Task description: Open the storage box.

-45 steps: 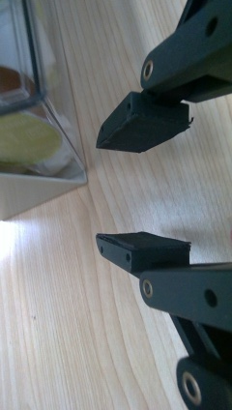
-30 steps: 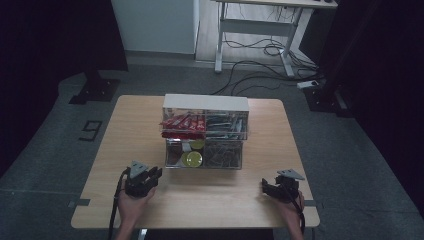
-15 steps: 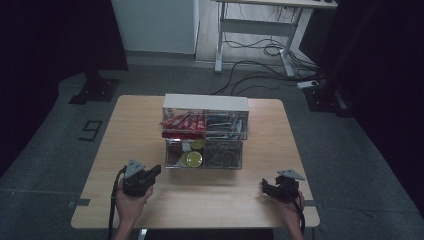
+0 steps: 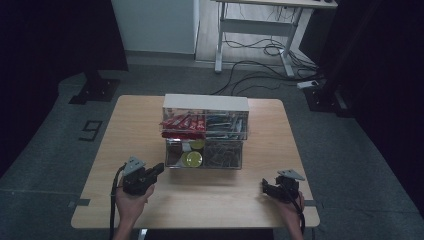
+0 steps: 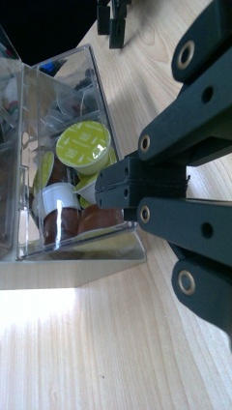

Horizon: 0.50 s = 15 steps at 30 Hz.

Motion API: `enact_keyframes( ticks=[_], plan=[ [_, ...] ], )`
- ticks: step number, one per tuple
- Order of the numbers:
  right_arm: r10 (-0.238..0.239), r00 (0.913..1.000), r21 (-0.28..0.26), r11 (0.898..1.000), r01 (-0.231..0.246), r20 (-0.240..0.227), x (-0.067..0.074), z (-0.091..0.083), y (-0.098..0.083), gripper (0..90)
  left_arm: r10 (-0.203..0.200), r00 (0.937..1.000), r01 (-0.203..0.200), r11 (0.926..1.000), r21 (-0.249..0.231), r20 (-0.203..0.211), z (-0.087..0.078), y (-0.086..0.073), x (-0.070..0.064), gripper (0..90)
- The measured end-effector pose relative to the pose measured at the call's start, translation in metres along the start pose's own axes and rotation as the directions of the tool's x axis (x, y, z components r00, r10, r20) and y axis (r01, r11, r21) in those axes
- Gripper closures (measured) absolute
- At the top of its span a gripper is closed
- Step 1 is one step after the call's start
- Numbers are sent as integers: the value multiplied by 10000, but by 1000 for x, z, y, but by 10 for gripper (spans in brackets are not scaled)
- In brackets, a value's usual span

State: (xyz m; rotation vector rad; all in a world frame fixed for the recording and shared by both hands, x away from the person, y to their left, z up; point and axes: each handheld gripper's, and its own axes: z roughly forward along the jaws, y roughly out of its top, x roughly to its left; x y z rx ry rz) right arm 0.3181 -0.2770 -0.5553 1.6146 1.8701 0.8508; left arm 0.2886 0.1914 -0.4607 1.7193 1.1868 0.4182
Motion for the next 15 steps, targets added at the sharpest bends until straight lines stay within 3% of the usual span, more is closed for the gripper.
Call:
enact_keyframes(
  ticks=[15],
  plan=[
    [-1, 10000, 8, 10000, 1, 6, 0, 0, 0, 175, 263, 9979, -239, 9989, -411, 597, -8, 30, -15, 900]
  ],
)
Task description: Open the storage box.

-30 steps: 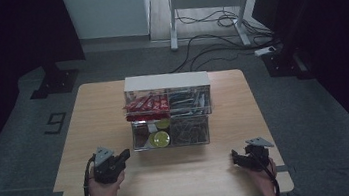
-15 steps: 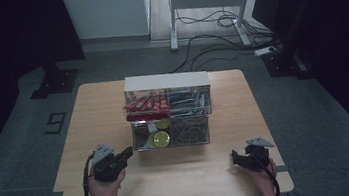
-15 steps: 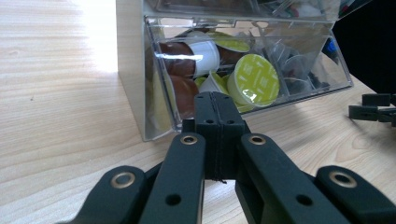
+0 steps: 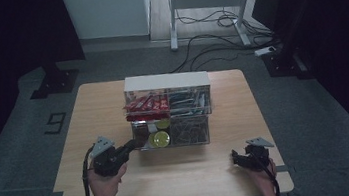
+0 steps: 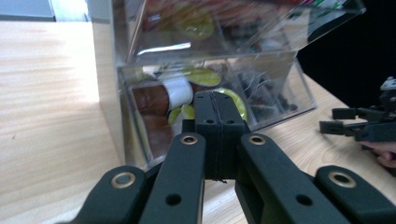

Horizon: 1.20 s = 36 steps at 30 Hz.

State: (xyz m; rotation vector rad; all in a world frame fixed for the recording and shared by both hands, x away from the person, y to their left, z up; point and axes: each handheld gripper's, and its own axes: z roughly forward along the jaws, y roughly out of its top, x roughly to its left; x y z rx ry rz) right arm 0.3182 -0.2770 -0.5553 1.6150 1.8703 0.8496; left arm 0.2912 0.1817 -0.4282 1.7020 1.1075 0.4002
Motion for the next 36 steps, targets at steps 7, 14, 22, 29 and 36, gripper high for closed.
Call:
enact_keyframes(
  ticks=[7, 14, 22, 29, 36],
  plan=[
    [-4, 10000, 0, 10000, 4, 11, 0, 0, 0, 175, 2, 9997, 0, 10000, -58, 257, -1, 8, -4, 900],
    [27, 10000, -11, 10000, -27, 37, 0, 0, 0, 175, 131, 9992, -127, 9999, -106, 365, -1, 18, -11, 900],
    [43, 10000, -14, 10000, -43, 61, -1, 0, 0, 175, 280, 9982, -271, 9995, -178, 521, -1, 29, -19, 900],
    [55, 10000, -16, 10000, -55, 79, -1, 0, 0, 174, 433, 9970, -418, 9988, -236, 648, -2, 37, -23, 900],
    [73, 9999, -23, 10000, -73, 98, -1, 0, 0, 175, 497, 9956, -482, 9986, -204, 795, 1, 44, -27, 900]
  ],
)
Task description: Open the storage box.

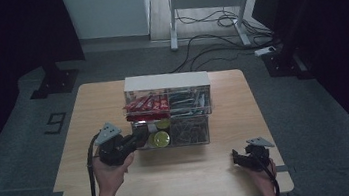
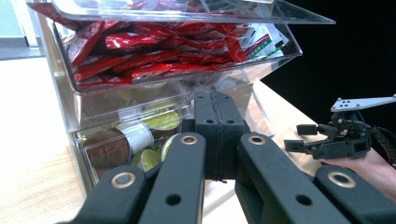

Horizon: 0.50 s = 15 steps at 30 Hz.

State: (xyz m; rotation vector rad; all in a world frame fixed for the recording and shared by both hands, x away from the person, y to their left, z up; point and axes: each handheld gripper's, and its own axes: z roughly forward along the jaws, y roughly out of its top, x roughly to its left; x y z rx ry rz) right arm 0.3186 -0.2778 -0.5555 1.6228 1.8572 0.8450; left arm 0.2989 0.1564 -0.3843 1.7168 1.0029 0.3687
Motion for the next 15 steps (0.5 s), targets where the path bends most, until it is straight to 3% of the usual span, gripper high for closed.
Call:
enact_keyframes(
  ticks=[15],
  plan=[
    [35, 10000, 0, 10000, -35, 45, 0, 0, 0, 176, 157, 9998, -158, 9997, 159, 96, 15, 15, -5, 900]
  ],
)
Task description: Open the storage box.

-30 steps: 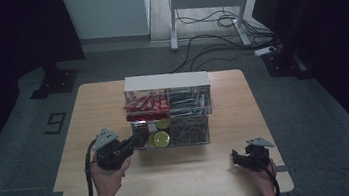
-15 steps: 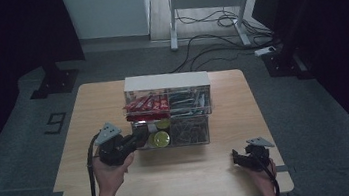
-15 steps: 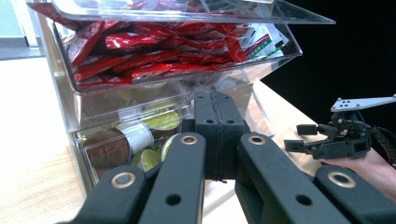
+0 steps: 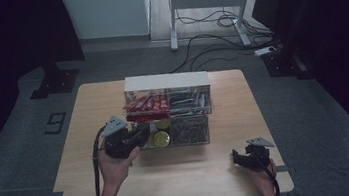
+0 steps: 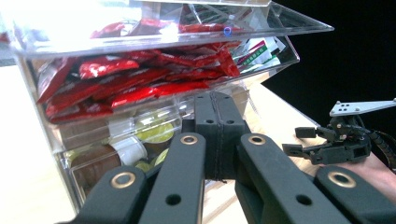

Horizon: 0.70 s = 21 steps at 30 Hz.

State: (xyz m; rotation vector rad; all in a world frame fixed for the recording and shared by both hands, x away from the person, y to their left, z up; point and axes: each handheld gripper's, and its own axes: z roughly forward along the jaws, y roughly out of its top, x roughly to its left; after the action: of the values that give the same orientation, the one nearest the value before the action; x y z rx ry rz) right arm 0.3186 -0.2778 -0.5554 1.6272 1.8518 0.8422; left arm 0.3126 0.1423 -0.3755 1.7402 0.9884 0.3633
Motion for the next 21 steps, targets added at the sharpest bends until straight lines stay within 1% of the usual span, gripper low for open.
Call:
enact_keyframes(
  ticks=[8, 13, 21],
  plan=[
    [-2, 10000, 0, 10000, 2, 1, 0, 0, 0, 176, -99, 9999, 99, 9999, 86, 21, 7, 7, 3, 900],
    [2, 10000, -1, 10000, -2, 1, 0, 0, 0, 176, -92, 9999, 90, 9997, 206, 92, 12, 11, 4, 900],
    [2, 10000, 10, 10000, -2, -7, 0, 0, 0, 176, -139, 9998, 136, 9996, 254, 120, 19, 17, 5, 900]
  ],
)
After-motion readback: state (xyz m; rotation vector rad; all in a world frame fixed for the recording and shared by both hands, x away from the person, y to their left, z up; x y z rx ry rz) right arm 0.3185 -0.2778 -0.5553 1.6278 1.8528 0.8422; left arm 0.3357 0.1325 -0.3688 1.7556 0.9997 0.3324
